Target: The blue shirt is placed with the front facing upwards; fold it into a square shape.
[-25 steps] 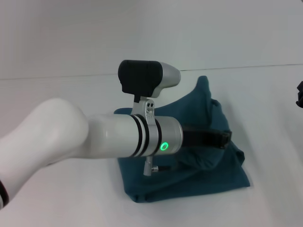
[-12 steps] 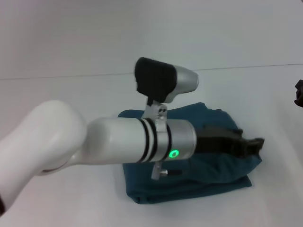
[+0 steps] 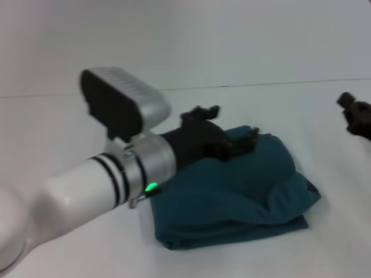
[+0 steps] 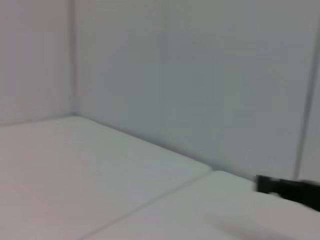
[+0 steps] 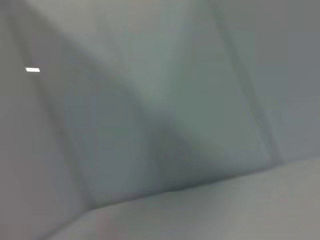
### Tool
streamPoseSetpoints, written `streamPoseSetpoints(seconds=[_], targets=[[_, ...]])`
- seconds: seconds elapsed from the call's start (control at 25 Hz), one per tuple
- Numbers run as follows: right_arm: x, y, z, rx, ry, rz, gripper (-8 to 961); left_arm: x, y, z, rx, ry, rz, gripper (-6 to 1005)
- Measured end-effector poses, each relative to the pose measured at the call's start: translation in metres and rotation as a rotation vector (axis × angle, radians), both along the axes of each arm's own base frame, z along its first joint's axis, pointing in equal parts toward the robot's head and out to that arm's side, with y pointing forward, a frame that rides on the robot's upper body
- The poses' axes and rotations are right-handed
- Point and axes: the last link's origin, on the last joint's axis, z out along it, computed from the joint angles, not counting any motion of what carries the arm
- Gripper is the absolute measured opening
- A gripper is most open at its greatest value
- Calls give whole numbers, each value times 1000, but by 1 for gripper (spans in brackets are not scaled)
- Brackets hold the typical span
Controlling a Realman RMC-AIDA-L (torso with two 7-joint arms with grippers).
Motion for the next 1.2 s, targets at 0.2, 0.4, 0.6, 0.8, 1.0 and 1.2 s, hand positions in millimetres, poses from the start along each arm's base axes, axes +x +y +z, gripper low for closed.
streamPoseSetpoints(seconds=[0.2,0.4,0.6,0.8,1.0,1.2], targets=[[-18,-27,-18,-124,-22,189,25,-8,0,11,51,-7,22,916],[-24,-41,-39,-225,-68,259,26,-2,4,24,119,-44,28,913],[-26,-45,-46,-258,-89,285,27,5,3,31,128,-76,-26,910],[-26,-47,-46,-262,-86,292,27,-13,7,71,59,-337,-155,907],[-27,-48,-47,-265,-94,302,28,-63,-4,89,131,-528,-291,904],[-28,-48,-53,-293,-120,315,29,-93,-25,66,173,-455,-328,901]])
